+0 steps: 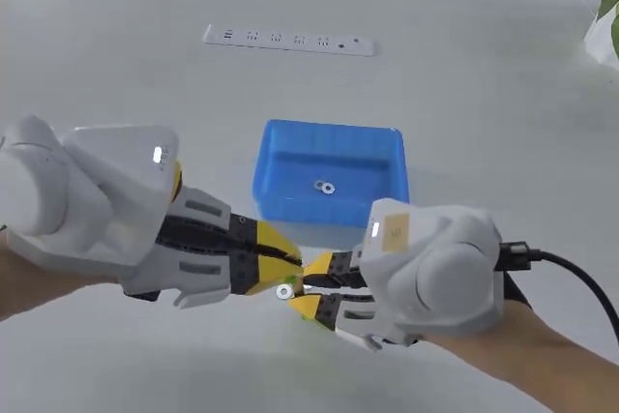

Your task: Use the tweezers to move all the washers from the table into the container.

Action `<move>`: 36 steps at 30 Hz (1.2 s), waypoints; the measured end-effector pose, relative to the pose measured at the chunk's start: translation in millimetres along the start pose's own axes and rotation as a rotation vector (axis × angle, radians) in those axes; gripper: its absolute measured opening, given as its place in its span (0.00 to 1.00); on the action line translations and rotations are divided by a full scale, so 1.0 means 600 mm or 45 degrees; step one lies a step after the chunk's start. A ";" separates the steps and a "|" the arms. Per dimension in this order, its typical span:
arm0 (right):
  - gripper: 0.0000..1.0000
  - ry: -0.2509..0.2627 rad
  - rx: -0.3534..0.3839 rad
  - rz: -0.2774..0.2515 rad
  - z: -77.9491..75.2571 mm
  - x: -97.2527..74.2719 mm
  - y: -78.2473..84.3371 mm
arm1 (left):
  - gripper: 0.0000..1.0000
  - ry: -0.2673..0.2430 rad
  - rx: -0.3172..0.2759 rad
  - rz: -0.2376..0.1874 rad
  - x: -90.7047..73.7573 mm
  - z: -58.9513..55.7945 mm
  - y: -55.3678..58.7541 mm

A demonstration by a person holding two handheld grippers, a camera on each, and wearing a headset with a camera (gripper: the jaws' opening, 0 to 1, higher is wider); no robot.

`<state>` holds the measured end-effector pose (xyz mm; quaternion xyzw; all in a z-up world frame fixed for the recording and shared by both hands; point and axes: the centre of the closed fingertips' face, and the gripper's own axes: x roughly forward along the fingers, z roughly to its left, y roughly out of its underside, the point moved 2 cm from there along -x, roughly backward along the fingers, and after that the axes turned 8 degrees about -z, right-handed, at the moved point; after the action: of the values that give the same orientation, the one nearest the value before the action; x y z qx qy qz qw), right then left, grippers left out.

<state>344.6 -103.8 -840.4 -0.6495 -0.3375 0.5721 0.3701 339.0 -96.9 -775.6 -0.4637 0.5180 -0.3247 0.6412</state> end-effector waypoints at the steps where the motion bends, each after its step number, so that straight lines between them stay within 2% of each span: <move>1: 0.13 -0.001 0.001 -0.002 0.000 0.000 -0.001 | 0.06 0.000 0.001 -0.001 0.000 0.000 -0.001; 6: 0.13 -0.009 0.001 0.003 0.000 0.003 0.001 | 0.06 0.004 -0.002 0.010 0.002 0.002 0.003; 23: 0.13 -0.007 0.015 -0.004 0.001 0.003 0.001 | 0.06 -0.001 -0.011 -0.007 0.005 0.002 0.003; 36: 0.12 -0.024 0.042 -0.012 0.000 0.005 0.000 | 0.06 0.009 -0.017 0.015 0.002 0.004 0.004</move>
<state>344.8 -101.4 -842.0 -0.6361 -0.3347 0.5820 0.3803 341.5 -96.8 -778.1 -0.4636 0.5253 -0.3191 0.6382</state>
